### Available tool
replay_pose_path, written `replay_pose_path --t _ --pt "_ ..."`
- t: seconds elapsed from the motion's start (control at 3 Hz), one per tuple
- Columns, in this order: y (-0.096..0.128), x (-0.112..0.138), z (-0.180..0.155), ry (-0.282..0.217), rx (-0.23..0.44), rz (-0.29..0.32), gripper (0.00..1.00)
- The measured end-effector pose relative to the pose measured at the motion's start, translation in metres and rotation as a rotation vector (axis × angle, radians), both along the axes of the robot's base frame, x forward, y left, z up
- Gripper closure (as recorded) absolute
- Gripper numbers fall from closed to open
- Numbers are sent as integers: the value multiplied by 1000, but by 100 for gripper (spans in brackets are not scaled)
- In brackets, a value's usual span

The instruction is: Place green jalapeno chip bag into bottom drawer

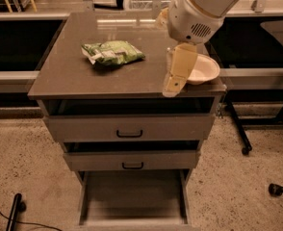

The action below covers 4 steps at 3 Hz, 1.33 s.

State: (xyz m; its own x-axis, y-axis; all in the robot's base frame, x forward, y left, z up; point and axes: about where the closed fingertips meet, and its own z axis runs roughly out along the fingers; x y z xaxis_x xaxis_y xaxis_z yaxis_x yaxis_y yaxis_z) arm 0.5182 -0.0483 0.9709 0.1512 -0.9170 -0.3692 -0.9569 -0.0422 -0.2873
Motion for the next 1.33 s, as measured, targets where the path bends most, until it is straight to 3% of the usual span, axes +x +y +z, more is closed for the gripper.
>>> replay_pose_path --t 0.33,0.67,1.0,1.33 --pt "12 30 6 -105 0 -11 0" --pt "39 81 -12 -227 -30 -70 0" --pt "62 137 -34 -334 2 -106 7" --pt "97 164 -56 -340 93 -58 20"
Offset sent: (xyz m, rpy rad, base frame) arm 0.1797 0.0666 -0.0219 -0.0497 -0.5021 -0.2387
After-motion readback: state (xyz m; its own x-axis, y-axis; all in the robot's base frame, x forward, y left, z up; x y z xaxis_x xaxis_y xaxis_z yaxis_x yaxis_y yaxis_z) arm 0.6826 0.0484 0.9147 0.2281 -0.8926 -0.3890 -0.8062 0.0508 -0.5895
